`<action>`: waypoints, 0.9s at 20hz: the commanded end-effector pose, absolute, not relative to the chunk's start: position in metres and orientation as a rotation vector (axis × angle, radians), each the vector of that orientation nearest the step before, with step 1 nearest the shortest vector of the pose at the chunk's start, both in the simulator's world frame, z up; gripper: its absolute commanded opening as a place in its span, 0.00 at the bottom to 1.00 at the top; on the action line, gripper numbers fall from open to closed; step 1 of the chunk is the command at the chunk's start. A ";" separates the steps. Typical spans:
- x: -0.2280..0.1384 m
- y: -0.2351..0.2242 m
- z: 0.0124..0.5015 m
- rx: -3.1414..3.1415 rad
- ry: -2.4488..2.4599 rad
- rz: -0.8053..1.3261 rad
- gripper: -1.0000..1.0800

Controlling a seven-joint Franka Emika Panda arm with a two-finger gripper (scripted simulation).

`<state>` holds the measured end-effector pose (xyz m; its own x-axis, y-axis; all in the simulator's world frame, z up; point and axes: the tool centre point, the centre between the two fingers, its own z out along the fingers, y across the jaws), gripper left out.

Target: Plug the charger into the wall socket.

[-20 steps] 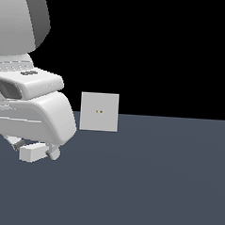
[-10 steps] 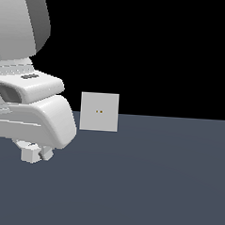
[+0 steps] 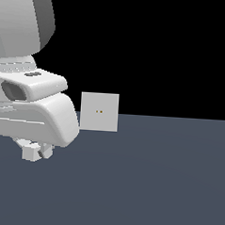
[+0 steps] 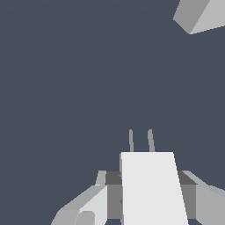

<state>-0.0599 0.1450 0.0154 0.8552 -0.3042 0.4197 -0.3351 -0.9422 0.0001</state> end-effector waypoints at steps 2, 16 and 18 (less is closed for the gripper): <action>-0.061 0.137 0.022 2.966 -0.475 0.654 0.00; -0.062 0.079 0.066 3.032 -0.198 0.677 0.00; -0.061 0.071 0.072 3.038 -0.162 0.680 0.00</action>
